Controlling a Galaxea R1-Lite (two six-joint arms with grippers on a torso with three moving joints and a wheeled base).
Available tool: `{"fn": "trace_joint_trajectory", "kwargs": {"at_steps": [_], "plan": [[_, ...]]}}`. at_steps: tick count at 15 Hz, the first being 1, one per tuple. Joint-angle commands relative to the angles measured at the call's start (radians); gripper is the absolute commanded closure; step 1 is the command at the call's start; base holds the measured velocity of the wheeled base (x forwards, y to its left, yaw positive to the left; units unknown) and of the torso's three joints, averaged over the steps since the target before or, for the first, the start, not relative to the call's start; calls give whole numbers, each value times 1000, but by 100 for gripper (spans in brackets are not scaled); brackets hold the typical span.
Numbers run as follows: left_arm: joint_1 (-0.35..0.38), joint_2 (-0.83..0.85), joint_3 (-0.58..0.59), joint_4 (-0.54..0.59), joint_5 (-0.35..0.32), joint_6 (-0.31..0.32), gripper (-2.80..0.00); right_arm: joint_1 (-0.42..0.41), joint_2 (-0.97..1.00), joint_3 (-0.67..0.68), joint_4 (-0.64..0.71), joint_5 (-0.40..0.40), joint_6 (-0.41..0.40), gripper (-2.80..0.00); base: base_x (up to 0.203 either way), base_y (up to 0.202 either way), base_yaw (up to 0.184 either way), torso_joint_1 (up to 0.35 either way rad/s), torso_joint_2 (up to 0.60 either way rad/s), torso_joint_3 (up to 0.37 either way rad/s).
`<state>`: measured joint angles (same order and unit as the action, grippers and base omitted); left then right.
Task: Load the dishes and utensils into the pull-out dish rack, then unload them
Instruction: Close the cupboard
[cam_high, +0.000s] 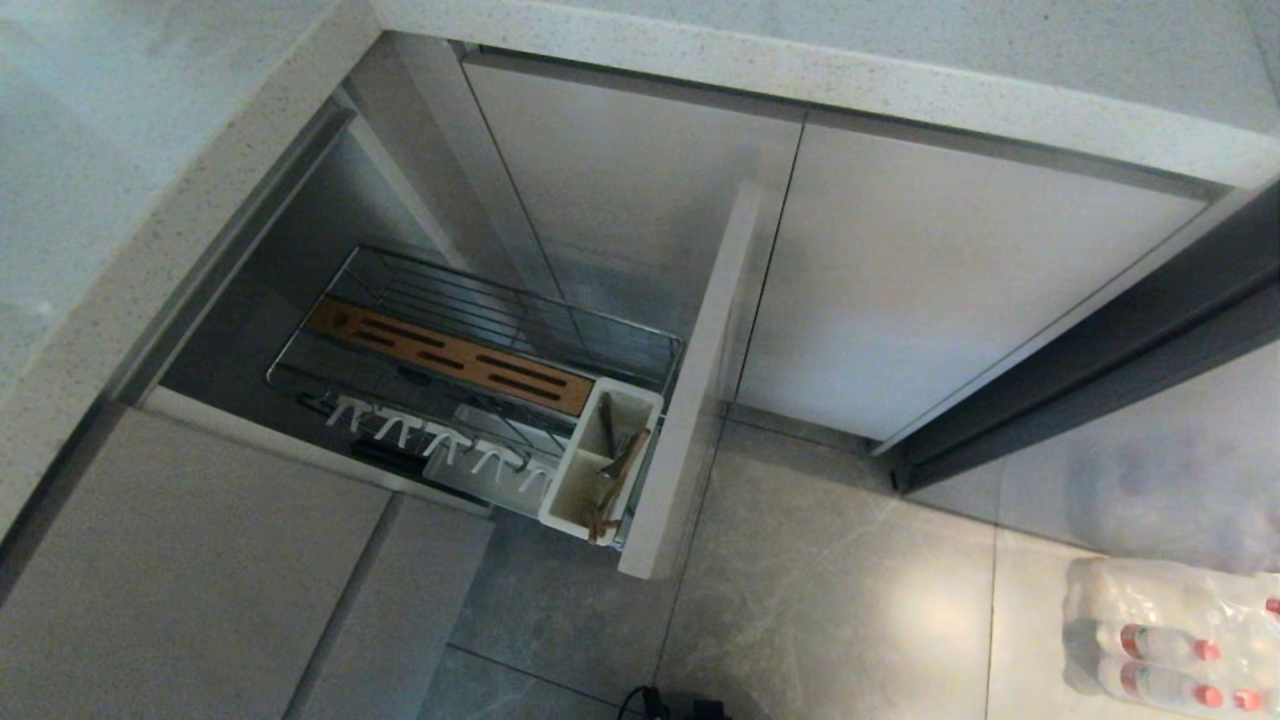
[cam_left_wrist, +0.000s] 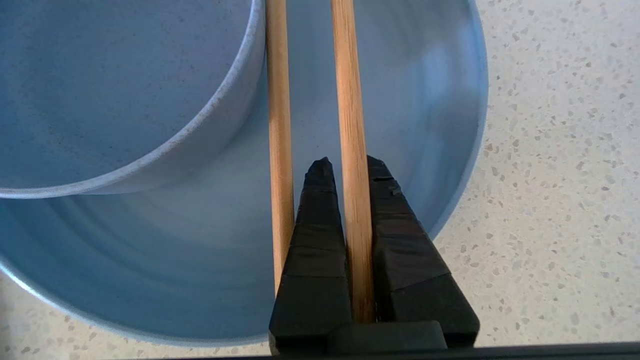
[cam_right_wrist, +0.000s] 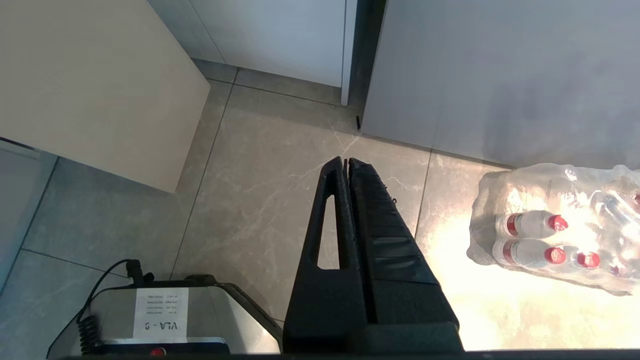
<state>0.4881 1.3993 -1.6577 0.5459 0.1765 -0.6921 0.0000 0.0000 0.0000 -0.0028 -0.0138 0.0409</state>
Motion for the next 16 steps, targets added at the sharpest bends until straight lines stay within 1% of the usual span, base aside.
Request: {"fn": "trace_joint_trajectory", "kwargs": {"at_steps": [1,4,5,9,13,16], "plan": [[2,3,1,3,1,-4,0,0,2,0,0,0,1,0,0,0,0,0,0,0],[4,6,1,3,1,-3,0,0,2,0,0,0,1,0,0,0,0,0,0,0],[6,6,1,3,1,-3,-280,0,2,0,0,0,1,0,0,0,0,0,0,0],[6,4,-3,-7,1,-3,-280,0,2,0,0,0,1,0,0,0,0,0,0,0],[5,-6,-35,-9,1,3,-280,0,2,0,0,0,1,0,0,0,0,0,0,0],[4,-31,-48,-55,1,15,-280,0,2,0,0,0,1,0,0,0,0,0,0,0]]}}
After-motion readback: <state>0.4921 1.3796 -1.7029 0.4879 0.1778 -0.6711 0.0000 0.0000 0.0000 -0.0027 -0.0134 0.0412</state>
